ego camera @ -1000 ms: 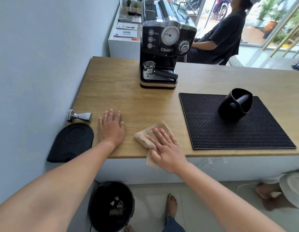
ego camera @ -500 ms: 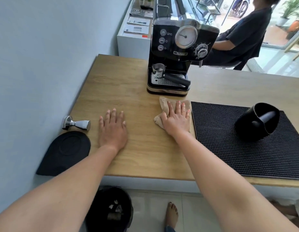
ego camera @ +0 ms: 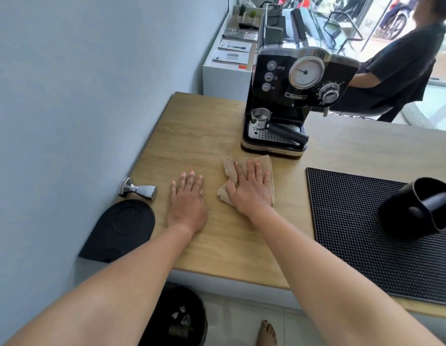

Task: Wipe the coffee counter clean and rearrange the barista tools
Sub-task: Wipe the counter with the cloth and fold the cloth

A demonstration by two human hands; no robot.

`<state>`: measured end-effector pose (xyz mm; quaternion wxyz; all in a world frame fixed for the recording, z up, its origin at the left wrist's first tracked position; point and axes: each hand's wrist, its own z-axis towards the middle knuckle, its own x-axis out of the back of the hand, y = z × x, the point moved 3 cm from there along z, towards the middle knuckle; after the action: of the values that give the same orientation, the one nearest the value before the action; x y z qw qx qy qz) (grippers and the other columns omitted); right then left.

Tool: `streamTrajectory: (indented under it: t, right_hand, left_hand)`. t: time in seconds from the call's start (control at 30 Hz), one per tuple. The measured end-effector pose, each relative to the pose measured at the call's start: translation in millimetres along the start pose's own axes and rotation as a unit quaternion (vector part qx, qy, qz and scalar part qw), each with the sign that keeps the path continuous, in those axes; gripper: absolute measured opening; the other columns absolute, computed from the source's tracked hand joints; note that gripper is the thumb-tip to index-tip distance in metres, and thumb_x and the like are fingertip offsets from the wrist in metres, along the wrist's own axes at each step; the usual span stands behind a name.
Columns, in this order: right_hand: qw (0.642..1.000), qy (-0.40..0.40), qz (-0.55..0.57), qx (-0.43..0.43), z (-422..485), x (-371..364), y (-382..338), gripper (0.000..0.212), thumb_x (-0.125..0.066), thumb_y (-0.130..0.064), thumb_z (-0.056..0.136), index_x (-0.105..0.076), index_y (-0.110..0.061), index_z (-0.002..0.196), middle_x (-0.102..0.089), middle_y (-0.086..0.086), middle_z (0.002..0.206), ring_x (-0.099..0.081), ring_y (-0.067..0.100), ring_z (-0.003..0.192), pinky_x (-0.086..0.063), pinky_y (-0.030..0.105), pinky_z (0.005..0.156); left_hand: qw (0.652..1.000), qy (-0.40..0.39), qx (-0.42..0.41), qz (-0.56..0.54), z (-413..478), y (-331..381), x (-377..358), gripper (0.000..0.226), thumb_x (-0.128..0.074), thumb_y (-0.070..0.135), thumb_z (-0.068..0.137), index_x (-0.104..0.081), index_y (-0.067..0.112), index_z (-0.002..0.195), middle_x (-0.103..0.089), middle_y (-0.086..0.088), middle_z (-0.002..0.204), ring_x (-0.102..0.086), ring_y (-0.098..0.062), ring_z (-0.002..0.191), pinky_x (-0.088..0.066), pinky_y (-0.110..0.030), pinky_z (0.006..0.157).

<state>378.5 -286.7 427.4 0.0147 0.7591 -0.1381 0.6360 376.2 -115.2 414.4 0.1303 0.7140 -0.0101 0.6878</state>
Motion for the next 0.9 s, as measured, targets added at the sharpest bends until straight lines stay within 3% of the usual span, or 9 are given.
streamTrajectory:
  t: [0.17, 0.33, 0.43, 0.53, 0.63, 0.7, 0.9]
  right_hand:
    - [0.993, -0.017, -0.001, 0.115, -62.6, -20.4, -33.5, 0.066, -0.017, -0.055, 0.096, 0.002, -0.036, 0.156, 0.013, 0.000, 0.165, 0.019, 0.019, 0.151, 0.013, 0.044, 0.121]
    - [0.980, -0.013, -0.034, 0.195, -126.1, -22.7, 1.4, 0.062, -0.014, -0.057, 0.094, -0.001, -0.047, 0.154, 0.012, -0.009, 0.165, 0.018, 0.011, 0.150, 0.012, 0.039, 0.121]
    - [0.986, -0.017, -0.038, 0.160, -120.3, -15.9, 30.2, 0.064, -0.008, -0.062, 0.090, 0.000, -0.051, 0.152, 0.010, -0.012, 0.165, 0.017, 0.008, 0.150, 0.009, 0.039, 0.122]
    - [0.998, -0.005, -0.017, 0.059, -80.4, -5.7, 39.6, 0.066, -0.010, -0.062, 0.092, 0.002, -0.044, 0.154, 0.010, -0.005, 0.166, 0.014, 0.013, 0.151, 0.010, 0.040, 0.122]
    - [1.000, -0.015, 0.009, -0.012, -35.4, 1.1, 21.9, 0.069, -0.011, -0.062, 0.094, 0.005, -0.037, 0.156, 0.014, 0.002, 0.165, 0.015, 0.021, 0.152, 0.010, 0.045, 0.122]
    - [1.000, -0.021, 0.013, -0.010, -16.3, -0.9, -3.5, 0.072, -0.012, -0.062, 0.093, 0.004, -0.033, 0.157, 0.014, 0.005, 0.165, 0.016, 0.024, 0.151, 0.009, 0.047, 0.122]
    - [0.983, -0.041, -0.027, 0.178, -45.4, -18.1, -56.2, 0.066, -0.015, -0.055, 0.096, 0.002, -0.036, 0.157, 0.012, 0.001, 0.166, 0.018, 0.019, 0.151, 0.012, 0.045, 0.121]
  left_hand:
    - [1.000, -0.011, -0.005, -0.026, -8.3, -2.2, 7.5, 0.057, -0.028, 0.025, 0.101, -0.018, 0.017, 0.156, -0.010, 0.001, 0.165, -0.002, -0.015, 0.152, -0.001, -0.038, 0.123]
    - [1.000, -0.002, -0.012, -0.028, -40.6, -14.3, 6.8, 0.054, -0.026, 0.024, 0.103, -0.019, 0.021, 0.156, -0.011, 0.002, 0.165, -0.003, -0.018, 0.153, -0.001, -0.039, 0.124]
    - [0.999, -0.002, -0.014, -0.034, -58.3, -22.6, 6.0, 0.053, -0.021, 0.026, 0.104, -0.016, 0.022, 0.157, -0.009, 0.002, 0.166, 0.000, -0.019, 0.153, 0.001, -0.040, 0.124]
    - [0.999, 0.000, -0.019, -0.035, -66.4, -29.4, 4.5, 0.053, -0.017, 0.030, 0.105, -0.011, 0.023, 0.157, -0.003, 0.003, 0.166, 0.005, -0.018, 0.153, 0.003, -0.040, 0.124]
    - [0.999, 0.006, -0.020, -0.032, -69.3, -30.2, 3.7, 0.053, -0.015, 0.032, 0.105, -0.009, 0.023, 0.158, -0.003, 0.003, 0.166, 0.006, -0.017, 0.152, 0.004, -0.040, 0.124]
    - [0.999, 0.010, -0.012, -0.031, -69.3, -29.6, 3.0, 0.054, -0.015, 0.031, 0.105, -0.010, 0.021, 0.158, -0.004, 0.004, 0.166, 0.006, -0.015, 0.152, 0.003, -0.039, 0.124]
    - [0.999, 0.016, 0.027, -0.037, -68.0, -28.7, 4.7, 0.055, -0.021, 0.027, 0.105, -0.011, 0.012, 0.157, -0.003, -0.003, 0.166, 0.002, -0.017, 0.152, 0.000, -0.035, 0.124]
